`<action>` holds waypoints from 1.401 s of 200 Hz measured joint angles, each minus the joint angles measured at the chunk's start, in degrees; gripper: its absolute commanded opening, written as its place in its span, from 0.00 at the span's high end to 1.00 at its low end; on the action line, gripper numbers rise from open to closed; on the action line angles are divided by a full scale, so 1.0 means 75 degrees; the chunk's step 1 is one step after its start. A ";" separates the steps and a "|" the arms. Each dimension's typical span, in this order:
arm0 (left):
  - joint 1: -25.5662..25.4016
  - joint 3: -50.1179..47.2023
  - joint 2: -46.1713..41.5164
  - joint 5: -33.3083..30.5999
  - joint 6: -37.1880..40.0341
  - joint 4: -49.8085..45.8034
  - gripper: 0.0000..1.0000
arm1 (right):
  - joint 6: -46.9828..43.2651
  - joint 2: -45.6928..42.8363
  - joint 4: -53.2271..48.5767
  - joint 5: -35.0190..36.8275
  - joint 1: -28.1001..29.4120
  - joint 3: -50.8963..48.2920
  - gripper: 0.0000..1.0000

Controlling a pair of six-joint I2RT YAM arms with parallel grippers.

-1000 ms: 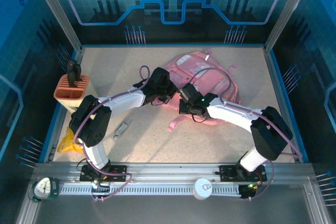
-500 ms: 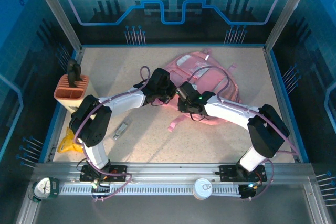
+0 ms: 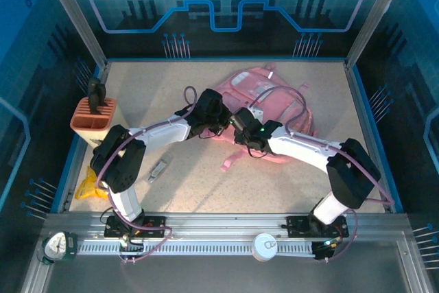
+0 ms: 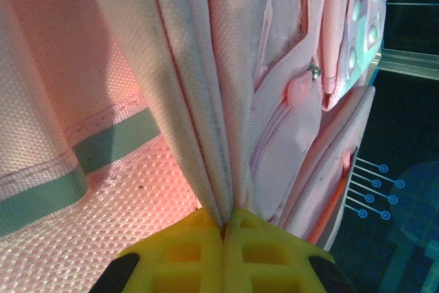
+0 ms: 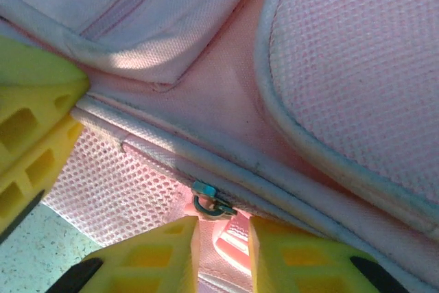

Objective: Pack the student bag

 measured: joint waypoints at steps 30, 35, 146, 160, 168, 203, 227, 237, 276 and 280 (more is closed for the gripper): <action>-0.0233 -0.0079 -0.0003 0.0058 -0.0195 0.0131 1.00 | 0.0157 -0.0495 0.0149 0.0157 -0.0003 -0.0358 0.70; -0.0277 -0.0096 -0.0003 0.0067 -0.0219 0.0157 1.00 | 0.0198 -0.0592 0.0157 0.0178 -0.0006 -0.0434 0.69; -0.0568 -0.0146 -0.0003 0.0181 -0.0364 0.0210 1.00 | 0.0589 -0.0694 0.0358 0.0076 -0.0251 -0.0950 0.71; -0.0571 -0.0146 -0.0003 0.0181 -0.0364 0.0210 1.00 | 0.0679 -0.0694 0.0338 0.0087 -0.0233 -0.0959 0.71; -0.0574 -0.0146 -0.0003 0.0187 -0.0364 0.0207 1.00 | 0.0746 -0.0694 0.0335 0.0093 -0.0219 -0.0970 0.70; -0.0574 -0.0146 0.0000 0.0239 -0.0364 0.0187 1.00 | 0.0901 -0.0574 0.0236 0.0079 -0.0201 -0.0918 0.64; -0.0574 -0.0146 0.0000 0.0251 -0.0364 0.0172 1.00 | 0.0953 -0.0548 0.0210 0.0079 -0.0189 -0.0895 0.67; -0.0574 -0.0146 0.0000 0.0251 -0.0364 0.0172 1.00 | 0.0985 -0.0522 0.0210 0.0087 -0.0189 -0.0895 0.70; -0.0586 -0.0146 0.0000 0.0254 -0.0361 0.0105 1.00 | 0.0976 -0.0111 0.0146 0.0224 -0.0189 -0.0775 0.81; -0.0586 -0.0146 0.0000 0.0254 -0.0361 0.0105 1.00 | 0.0970 -0.0096 0.0108 0.0242 -0.0189 -0.0755 0.82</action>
